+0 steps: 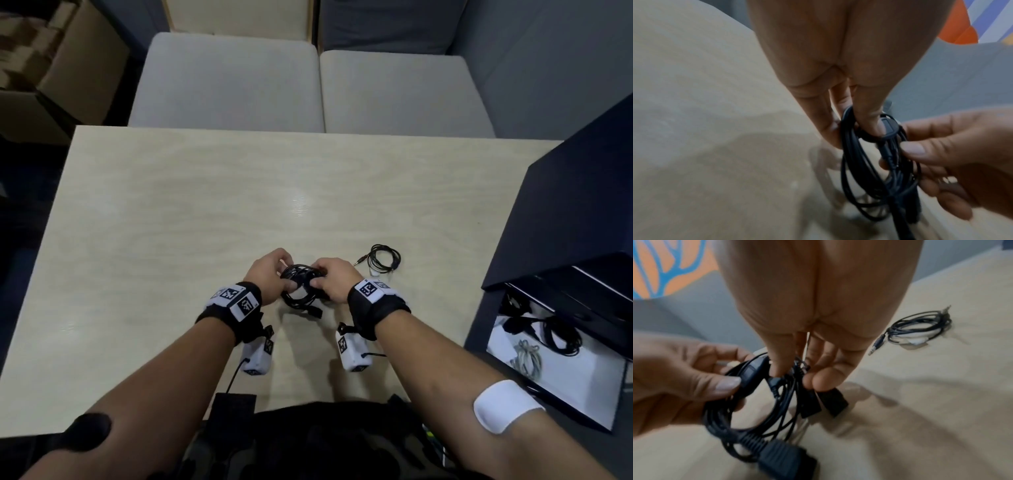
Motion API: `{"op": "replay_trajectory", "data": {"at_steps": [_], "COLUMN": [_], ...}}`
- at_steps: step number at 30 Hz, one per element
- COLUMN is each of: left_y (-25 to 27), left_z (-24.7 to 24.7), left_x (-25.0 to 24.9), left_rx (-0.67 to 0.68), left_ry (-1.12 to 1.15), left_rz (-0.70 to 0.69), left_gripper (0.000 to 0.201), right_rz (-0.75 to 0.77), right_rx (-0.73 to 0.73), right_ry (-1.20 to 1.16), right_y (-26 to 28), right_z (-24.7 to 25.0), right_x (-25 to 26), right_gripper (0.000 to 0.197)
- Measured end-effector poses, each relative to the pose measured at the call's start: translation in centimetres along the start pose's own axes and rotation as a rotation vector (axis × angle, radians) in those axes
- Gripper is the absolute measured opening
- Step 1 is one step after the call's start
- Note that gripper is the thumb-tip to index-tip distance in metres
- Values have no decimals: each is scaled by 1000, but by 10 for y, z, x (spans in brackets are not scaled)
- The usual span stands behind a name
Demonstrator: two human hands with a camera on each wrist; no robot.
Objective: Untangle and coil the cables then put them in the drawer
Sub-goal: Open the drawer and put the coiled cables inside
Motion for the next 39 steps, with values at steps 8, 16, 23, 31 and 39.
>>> {"op": "replay_trajectory", "data": {"at_steps": [8,16,23,31,39], "left_y": [13,31,64,100,112], "left_z": [10,-85,-221,-352,-407], "left_x": [-48,-145,-223,-272,-255], "left_rx": [-14,196,429,497,688], "left_ry": [276,272,140,-471,-1316], "left_rz": [-109,-261,-369,-561,-627], "left_gripper": [30,31,28,16,54], "right_rz": [105,-17,-218,-566,-620], "right_rx": [-110,-365,-585,-748,-549], "right_ry": [-216,-337,-421,-364,-318], "right_y": [27,106,198,257,221], "right_z": [37,116,161,196,178], "right_x": [1,-89,-217,-363,-399], "right_gripper": [5,12,11,18,17]}}
Point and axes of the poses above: each hand's wrist, its own y-axis away from the middle knuckle, its own z-axis out of the back of the hand, x = y × z, the point moved 3 cm from there along -y, towards the middle knuckle, and after that the axes turned 4 degrees about -x, right-handed, at the moved point
